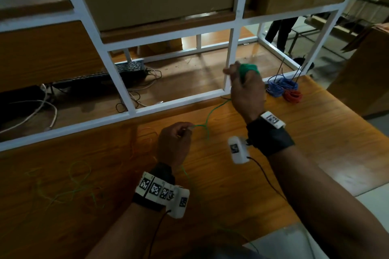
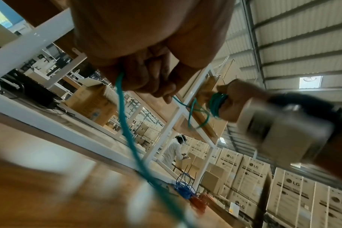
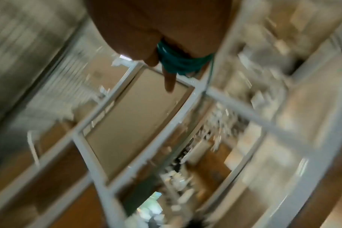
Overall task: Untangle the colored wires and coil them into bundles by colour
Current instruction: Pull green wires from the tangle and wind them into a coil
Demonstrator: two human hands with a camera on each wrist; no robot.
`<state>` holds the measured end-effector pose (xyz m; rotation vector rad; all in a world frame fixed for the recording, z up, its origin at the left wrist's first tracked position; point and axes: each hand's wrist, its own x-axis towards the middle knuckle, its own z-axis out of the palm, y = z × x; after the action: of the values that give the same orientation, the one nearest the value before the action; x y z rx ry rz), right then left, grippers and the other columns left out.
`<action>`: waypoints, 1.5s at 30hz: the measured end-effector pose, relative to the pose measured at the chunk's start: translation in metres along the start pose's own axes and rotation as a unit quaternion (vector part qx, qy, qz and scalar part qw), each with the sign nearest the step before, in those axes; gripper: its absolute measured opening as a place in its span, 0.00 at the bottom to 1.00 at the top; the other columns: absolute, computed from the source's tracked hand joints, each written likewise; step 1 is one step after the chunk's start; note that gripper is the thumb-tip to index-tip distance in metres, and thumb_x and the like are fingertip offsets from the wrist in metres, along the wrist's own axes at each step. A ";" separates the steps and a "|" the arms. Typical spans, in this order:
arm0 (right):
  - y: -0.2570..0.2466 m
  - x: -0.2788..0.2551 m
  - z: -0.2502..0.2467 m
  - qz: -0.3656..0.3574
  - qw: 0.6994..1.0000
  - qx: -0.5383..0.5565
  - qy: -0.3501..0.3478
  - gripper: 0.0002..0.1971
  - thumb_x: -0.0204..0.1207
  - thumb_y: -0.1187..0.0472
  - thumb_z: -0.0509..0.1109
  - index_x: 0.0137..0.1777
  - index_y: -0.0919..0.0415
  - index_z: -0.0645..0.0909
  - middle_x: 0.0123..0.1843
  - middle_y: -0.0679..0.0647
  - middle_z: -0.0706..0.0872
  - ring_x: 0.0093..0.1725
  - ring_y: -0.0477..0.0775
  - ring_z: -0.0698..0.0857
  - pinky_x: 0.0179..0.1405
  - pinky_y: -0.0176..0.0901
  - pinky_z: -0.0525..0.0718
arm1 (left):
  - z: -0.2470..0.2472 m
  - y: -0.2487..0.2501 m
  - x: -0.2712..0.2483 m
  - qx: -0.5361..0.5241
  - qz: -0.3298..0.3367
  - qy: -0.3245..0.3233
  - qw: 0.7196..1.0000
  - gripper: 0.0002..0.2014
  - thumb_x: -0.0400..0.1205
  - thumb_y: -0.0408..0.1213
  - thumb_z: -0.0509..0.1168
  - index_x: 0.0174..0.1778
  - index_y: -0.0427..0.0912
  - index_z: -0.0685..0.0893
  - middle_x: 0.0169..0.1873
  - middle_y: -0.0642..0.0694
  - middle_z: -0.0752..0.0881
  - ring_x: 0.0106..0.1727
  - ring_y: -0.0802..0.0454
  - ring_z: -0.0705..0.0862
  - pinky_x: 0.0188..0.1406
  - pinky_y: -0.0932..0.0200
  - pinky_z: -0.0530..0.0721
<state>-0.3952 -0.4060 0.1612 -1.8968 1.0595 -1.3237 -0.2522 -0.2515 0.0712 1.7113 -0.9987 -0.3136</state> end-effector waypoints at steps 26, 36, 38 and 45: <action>0.000 -0.005 0.000 0.210 0.704 0.667 -0.121 0.18 0.86 0.56 0.67 0.66 0.70 0.82 0.67 0.67 0.86 0.73 0.60 0.81 0.78 0.51 0.78 | -0.002 -0.006 -0.001 -0.022 -0.151 -0.129 0.980 0.06 0.81 0.39 0.71 0.42 0.50 0.93 0.34 0.61 0.87 0.40 0.61 0.84 0.39 0.65 0.78; 0.069 -0.046 0.020 0.021 0.967 -0.060 -0.246 0.34 0.82 0.28 0.59 0.73 0.55 0.80 0.72 0.56 0.83 0.71 0.53 0.82 0.69 0.52 0.82 | -0.031 0.013 -0.005 -0.009 -0.134 -0.194 0.972 0.09 0.82 0.35 0.68 0.39 0.42 0.92 0.24 0.57 0.84 0.29 0.62 0.80 0.32 0.67 0.78; 0.074 -0.055 0.020 0.014 0.914 -0.173 -0.367 0.39 0.77 0.20 0.55 0.64 0.55 0.81 0.59 0.54 0.87 0.57 0.53 0.87 0.57 0.53 0.87 | -0.041 0.016 0.000 -0.002 -0.107 -0.195 0.975 0.10 0.83 0.34 0.67 0.40 0.40 0.92 0.24 0.60 0.84 0.27 0.67 0.79 0.30 0.71 0.75; 0.073 -0.072 0.027 -0.063 0.788 -0.319 -0.523 0.13 0.84 0.47 0.70 0.42 0.52 0.74 0.46 0.51 0.82 0.48 0.58 0.85 0.45 0.52 0.84 | -0.065 0.012 0.026 0.080 -0.081 -0.150 0.982 0.11 0.84 0.38 0.66 0.39 0.46 0.90 0.41 0.61 0.88 0.45 0.68 0.83 0.46 0.66 0.77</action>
<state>-0.4032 -0.3809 0.0585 -2.6552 0.7711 0.2530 -0.1998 -0.2284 0.1134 1.9341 -1.1283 -0.6264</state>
